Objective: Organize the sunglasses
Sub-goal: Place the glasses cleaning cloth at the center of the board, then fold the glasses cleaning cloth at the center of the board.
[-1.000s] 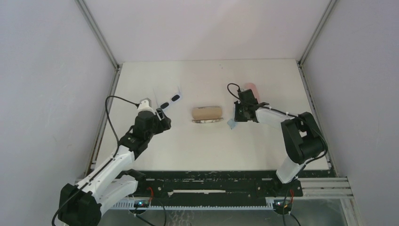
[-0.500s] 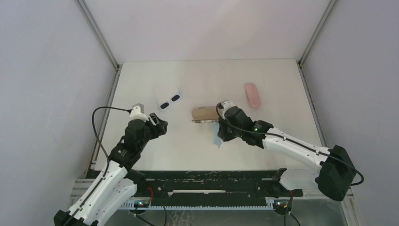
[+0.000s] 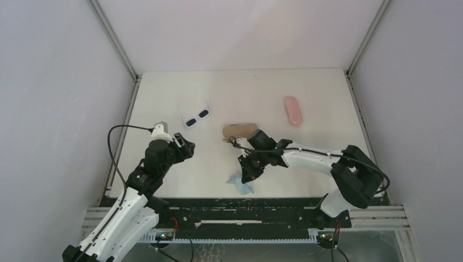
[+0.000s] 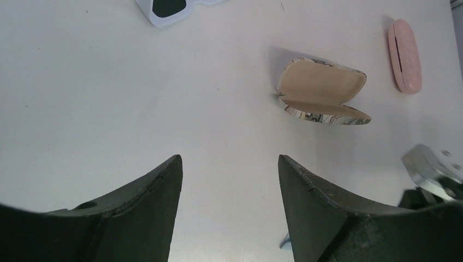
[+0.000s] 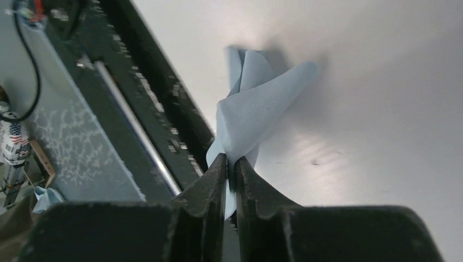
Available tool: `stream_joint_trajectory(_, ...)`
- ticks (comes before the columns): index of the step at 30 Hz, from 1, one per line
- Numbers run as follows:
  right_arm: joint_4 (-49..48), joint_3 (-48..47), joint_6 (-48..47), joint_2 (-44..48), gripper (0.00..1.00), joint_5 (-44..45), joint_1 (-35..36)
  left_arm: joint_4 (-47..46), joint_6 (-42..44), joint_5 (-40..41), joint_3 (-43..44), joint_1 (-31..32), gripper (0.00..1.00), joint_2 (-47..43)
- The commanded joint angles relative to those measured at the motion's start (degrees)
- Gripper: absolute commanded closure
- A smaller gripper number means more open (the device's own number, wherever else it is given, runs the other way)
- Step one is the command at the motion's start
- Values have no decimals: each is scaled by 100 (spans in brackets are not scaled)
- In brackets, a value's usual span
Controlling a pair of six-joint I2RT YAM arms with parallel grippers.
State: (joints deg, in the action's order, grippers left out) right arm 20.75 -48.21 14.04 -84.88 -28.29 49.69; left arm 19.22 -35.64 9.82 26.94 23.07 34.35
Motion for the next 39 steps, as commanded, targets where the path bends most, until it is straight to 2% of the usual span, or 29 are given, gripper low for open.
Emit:
stream_joint_trajectory(1,23,-79,-473,-489,86,-318,-616,-86,-81,-96,-131,-31,31,-14)
stream_joint_trajectory(6,299,-231,-539,-521,67,752,-1016,-33,-19,-96,-137,-31,31,-12)
stream_joint_trajectory(10,550,-303,-404,-176,60,1868,-1003,-52,10,-95,-120,-31,31,49)
stream_joint_trajectory(13,649,-234,-240,246,56,2850,-590,-121,22,-103,-134,-31,31,137)
stream_joint_trajectory(17,494,-8,79,679,48,3646,437,-286,12,-214,-161,-31,31,284)
stream_joint_trajectory(23,433,127,831,611,49,4586,1755,-351,28,-260,-205,-31,31,332)
stream_joint_trajectory(31,633,-190,1509,-185,50,5301,2289,-338,32,-256,-263,-31,31,288)
stream_joint_trajectory(39,1049,-691,2070,-762,52,5616,2680,-349,39,-262,-255,-31,31,294)
